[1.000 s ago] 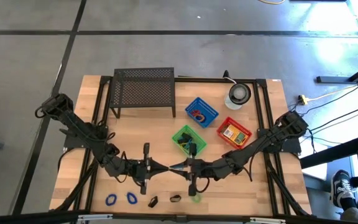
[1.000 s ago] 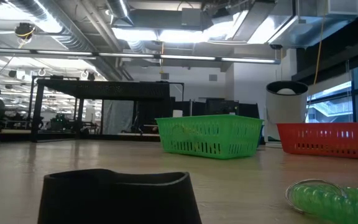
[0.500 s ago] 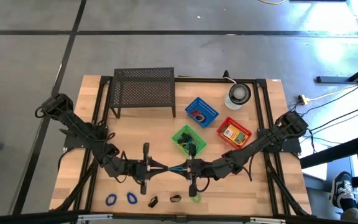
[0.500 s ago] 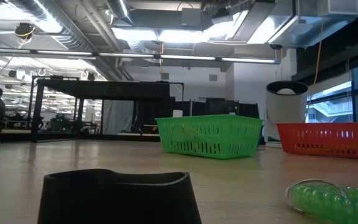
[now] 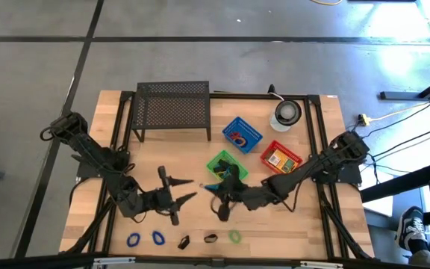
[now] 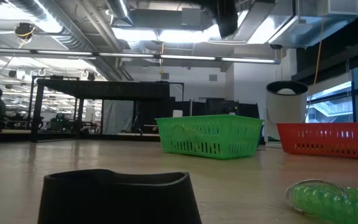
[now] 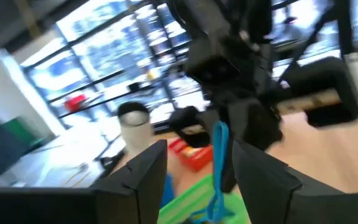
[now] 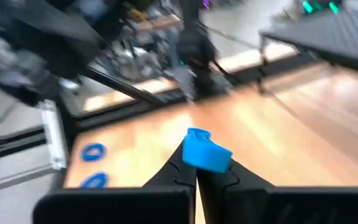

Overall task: Pick & Place Office Desk Supplies
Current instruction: Put the blue rubber band into the green basket

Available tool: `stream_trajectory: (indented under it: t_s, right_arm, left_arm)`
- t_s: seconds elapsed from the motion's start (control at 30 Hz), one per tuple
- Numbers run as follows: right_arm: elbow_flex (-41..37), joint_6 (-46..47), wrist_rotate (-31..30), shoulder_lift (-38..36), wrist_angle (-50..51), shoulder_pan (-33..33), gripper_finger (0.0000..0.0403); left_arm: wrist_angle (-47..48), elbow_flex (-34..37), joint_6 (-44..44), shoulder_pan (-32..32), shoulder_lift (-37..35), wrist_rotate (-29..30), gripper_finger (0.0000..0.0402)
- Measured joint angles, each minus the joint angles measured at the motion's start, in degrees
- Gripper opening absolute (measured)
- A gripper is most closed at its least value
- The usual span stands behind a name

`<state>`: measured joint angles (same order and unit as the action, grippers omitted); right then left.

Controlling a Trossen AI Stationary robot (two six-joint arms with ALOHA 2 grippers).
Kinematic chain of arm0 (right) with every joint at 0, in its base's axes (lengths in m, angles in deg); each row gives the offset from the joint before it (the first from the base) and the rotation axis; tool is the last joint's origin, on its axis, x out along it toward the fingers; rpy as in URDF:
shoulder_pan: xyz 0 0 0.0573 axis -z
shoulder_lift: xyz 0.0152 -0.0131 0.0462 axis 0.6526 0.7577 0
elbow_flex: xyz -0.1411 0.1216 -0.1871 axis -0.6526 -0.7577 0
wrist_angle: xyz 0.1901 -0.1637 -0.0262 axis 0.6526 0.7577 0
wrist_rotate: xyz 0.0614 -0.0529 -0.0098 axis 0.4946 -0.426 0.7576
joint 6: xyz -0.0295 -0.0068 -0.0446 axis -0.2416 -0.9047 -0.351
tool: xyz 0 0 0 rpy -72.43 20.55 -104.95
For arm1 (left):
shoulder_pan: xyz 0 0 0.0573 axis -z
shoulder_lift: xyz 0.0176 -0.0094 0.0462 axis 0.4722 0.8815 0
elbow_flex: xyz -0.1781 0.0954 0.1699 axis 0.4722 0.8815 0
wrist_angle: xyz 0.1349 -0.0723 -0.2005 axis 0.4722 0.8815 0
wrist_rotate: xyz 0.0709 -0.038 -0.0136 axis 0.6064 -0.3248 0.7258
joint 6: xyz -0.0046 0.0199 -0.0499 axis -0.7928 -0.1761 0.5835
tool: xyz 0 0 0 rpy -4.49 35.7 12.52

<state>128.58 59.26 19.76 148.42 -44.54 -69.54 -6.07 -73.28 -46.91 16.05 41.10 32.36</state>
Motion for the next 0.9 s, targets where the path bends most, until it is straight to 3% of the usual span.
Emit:
stream_trajectory:
  t_s: [0.1, 0.43, 0.63, 0.9]
  right_arm:
    - [0.0, 7.0, -0.5, -0.1, 8.3, 2.3, 0.0002]
    - [0.0, 27.4, -0.4, 0.0, 36.4, 8.8, 0.0002]
    - [0.0, 29.2, 5.5, 0.0, 40.2, 9.4, 0.0002]
    - [0.0, 29.0, 7.5, 0.0, 43.3, 9.1, 0.0002]
  left_arm:
    - [0.0, 0.0, 0.0, 0.0, 0.0, 3.8, 0.0181]
    - [0.0, 0.0, 0.0, 0.0, 0.0, 4.1, 0.0182]
    - [0.0, 0.0, 0.0, 0.0, 0.0, 4.1, 0.0182]
    - [0.1, 0.0, 0.0, 0.0, -0.1, 4.1, 0.0182]
